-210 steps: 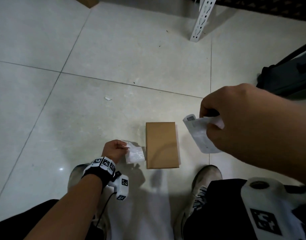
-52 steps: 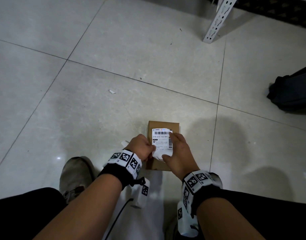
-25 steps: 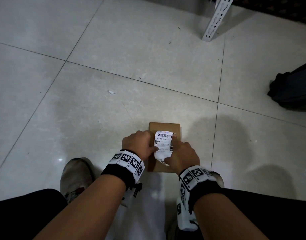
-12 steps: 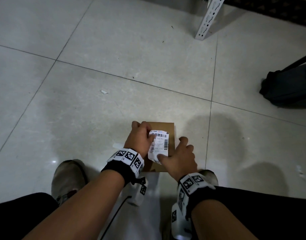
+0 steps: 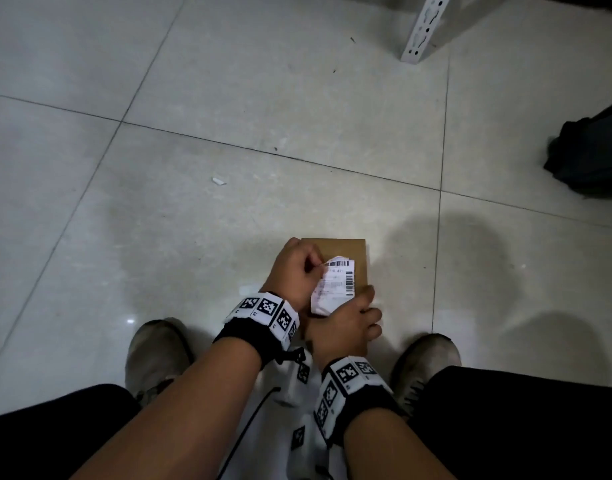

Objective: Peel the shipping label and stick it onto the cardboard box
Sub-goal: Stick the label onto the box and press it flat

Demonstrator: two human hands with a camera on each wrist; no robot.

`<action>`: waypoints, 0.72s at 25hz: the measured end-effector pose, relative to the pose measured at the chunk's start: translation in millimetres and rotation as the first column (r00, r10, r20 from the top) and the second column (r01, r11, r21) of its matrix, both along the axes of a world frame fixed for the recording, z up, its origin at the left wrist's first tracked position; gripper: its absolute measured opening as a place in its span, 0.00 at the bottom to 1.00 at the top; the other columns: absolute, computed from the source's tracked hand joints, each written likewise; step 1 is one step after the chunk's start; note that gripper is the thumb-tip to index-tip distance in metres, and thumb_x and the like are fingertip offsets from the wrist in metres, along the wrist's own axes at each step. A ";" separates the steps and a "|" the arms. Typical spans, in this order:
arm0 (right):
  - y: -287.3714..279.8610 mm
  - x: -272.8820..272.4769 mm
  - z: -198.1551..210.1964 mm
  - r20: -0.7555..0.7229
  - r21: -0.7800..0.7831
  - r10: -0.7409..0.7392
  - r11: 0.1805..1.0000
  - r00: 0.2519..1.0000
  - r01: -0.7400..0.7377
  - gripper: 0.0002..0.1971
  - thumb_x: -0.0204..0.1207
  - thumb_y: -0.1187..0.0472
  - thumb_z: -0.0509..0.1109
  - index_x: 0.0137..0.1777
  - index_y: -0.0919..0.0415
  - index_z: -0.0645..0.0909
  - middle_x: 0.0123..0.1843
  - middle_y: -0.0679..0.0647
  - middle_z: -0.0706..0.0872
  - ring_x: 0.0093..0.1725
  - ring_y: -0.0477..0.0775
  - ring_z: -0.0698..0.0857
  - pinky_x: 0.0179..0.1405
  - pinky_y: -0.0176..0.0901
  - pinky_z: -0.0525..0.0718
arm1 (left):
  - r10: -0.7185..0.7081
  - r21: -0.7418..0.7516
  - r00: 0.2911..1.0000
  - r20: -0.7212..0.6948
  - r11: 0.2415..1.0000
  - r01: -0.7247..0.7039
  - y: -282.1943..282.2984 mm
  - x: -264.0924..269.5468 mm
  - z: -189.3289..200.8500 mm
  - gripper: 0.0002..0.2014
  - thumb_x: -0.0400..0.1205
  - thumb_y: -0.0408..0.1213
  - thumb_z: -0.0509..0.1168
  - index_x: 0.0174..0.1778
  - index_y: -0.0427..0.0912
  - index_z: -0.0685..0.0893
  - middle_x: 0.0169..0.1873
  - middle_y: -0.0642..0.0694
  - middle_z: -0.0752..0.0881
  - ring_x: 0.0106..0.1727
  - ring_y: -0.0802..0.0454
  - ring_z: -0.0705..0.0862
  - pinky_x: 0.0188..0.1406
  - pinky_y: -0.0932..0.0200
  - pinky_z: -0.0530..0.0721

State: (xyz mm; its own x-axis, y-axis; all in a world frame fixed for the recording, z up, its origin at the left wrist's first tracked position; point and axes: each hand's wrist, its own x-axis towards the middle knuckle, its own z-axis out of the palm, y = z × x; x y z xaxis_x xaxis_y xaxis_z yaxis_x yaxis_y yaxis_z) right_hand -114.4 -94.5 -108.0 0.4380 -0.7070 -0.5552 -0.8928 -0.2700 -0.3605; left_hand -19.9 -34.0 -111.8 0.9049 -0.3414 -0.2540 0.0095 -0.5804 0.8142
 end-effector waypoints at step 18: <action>1.0 -20.9 -12.7 -0.048 -0.225 0.363 0.904 0.931 -0.364 0.57 0.72 0.21 0.41 0.87 0.68 0.57 0.82 0.76 0.67 0.75 0.75 0.72 0.72 0.73 0.68 | -0.079 0.107 0.997 0.000 0.991 0.078 -2.1 12.6 2.0 0.08 0.80 0.32 0.71 0.37 0.46 0.80 0.46 0.44 0.86 0.44 0.48 0.86 0.48 0.55 0.85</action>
